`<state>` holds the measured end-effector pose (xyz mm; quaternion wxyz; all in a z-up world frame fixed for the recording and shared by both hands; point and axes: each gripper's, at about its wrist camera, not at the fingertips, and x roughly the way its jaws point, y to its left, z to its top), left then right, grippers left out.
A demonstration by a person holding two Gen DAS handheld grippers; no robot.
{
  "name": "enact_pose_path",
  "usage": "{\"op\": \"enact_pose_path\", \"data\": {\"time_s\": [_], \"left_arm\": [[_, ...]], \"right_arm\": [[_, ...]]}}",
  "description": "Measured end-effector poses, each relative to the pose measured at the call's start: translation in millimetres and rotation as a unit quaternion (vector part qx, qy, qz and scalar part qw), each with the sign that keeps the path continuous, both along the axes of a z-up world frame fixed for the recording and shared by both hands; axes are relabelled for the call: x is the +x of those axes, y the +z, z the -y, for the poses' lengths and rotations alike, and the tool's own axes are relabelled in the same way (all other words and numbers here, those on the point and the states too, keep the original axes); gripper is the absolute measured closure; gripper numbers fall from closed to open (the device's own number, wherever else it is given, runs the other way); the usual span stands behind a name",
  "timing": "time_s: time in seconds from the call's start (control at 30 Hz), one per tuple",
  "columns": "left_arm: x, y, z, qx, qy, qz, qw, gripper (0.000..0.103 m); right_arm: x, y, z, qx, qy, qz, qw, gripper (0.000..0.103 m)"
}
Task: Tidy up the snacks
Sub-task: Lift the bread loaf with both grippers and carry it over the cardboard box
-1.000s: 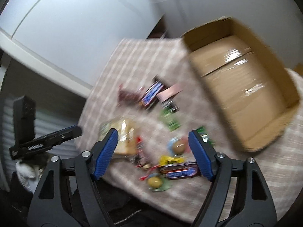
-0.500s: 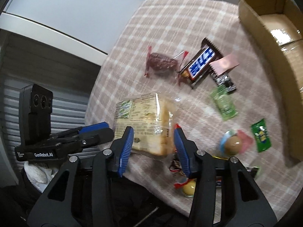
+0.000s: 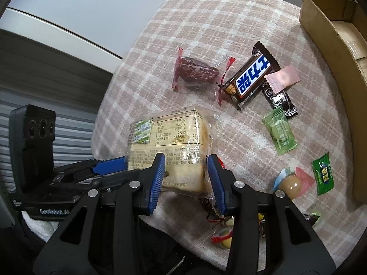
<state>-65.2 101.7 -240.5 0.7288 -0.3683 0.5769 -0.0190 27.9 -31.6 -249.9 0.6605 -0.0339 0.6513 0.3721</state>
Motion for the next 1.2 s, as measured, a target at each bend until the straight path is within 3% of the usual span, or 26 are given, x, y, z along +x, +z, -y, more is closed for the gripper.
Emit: {"op": "enact_pose_path", "data": {"time_s": [0.2, 0.47, 0.7, 0.93, 1.2], "left_arm": [[4.1, 6.3, 3.1, 0.022, -0.006, 0.007, 0.9997, 0.046], [12.6, 37.7, 7.2, 0.069, -0.023, 0.046, 0.9963, 0.046], [32.1, 61.4, 22.5, 0.080, -0.044, 0.078, 0.9927, 0.046], [67.7, 86.9, 52.2, 0.083, -0.090, 0.121, 0.9851, 0.046], [113.1, 99.8, 108.7, 0.087, -0.161, 0.154, 0.9711, 0.046]], "right_arm": [[-0.8, 5.3, 2.0, 0.007, -0.008, -0.003, 1.000, 0.062], [0.0, 23.3, 18.5, 0.025, -0.029, -0.001, 0.999, 0.062], [12.5, 58.5, 50.9, 0.044, -0.073, 0.019, 0.996, 0.062], [28.9, 93.6, 98.2, 0.049, -0.120, 0.061, 0.990, 0.062], [52.3, 108.9, 158.2, 0.037, -0.177, 0.079, 0.980, 0.062]]}}
